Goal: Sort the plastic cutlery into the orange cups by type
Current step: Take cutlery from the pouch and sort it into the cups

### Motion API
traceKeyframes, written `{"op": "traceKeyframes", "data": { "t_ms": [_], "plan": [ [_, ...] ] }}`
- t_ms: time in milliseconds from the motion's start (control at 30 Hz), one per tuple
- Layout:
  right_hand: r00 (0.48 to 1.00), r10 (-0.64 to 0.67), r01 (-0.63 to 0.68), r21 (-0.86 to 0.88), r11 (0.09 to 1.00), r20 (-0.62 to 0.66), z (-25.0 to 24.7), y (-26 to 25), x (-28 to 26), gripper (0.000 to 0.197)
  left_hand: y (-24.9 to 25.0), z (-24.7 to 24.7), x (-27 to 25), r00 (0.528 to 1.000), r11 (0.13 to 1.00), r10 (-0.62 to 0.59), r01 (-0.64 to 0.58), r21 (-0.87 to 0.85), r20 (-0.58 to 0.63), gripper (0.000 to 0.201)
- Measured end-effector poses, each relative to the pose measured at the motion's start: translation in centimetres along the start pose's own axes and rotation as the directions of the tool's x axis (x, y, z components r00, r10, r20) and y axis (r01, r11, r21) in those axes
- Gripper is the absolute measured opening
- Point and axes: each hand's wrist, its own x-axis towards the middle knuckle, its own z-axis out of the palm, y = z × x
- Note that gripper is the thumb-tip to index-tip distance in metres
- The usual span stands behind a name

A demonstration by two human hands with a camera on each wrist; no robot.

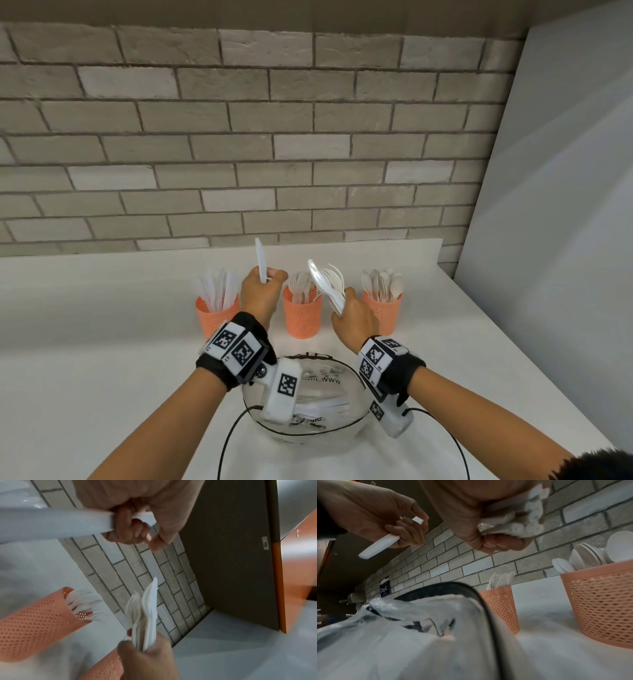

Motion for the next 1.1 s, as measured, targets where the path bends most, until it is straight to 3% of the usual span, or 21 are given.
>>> {"op": "traceKeyframes", "data": {
  "t_ms": [167,367,567,700,833,900,1100],
  "plan": [
    [1.0,-0.02,0.02,-0.019,1.0,-0.002,0.2,-0.5,-0.5,0.027,-1.1,1.8,-1.5,0.993,0.998,-0.035,0.03,0.049,0.11,0.021],
    [1.0,-0.028,0.028,-0.043,0.999,-0.005,0.6,-0.8,-0.8,0.027,-1.8,4.0,-2.2,0.997,0.998,-0.039,0.037,0.045,0.064,0.031],
    [1.0,-0.023,0.022,-0.037,0.999,-0.01,0.2,-0.1,-1.0,0.028,-1.1,4.1,-1.7,0.998,1.0,0.01,-0.011,-0.02,-0.057,0.017],
    [0.999,-0.03,0.029,-0.022,0.999,-0.019,0.2,-0.3,-1.1,0.028,-1.2,4.4,-2.3,0.999,0.997,-0.034,0.033,-0.066,-0.013,0.022],
    [0.999,-0.043,0.042,-0.022,0.999,-0.013,0.1,-0.6,-1.3,0.028,-1.4,4.6,-3.0,1.0,1.0,0.017,-0.017,-0.01,0.02,0.013],
    [0.999,-0.053,0.053,-0.008,0.999,-0.003,0.1,-0.7,-1.4,0.027,-1.3,4.4,-2.8,1.0,1.0,0.021,-0.021,0.006,0.012,0.018],
    [0.996,0.002,-0.015,0.142,0.99,0.088,0.4,0.3,-0.9,0.026,0.0,2.0,-1.1,0.995,0.972,-0.064,0.045,-0.229,-0.077,0.042]
  ]
}}
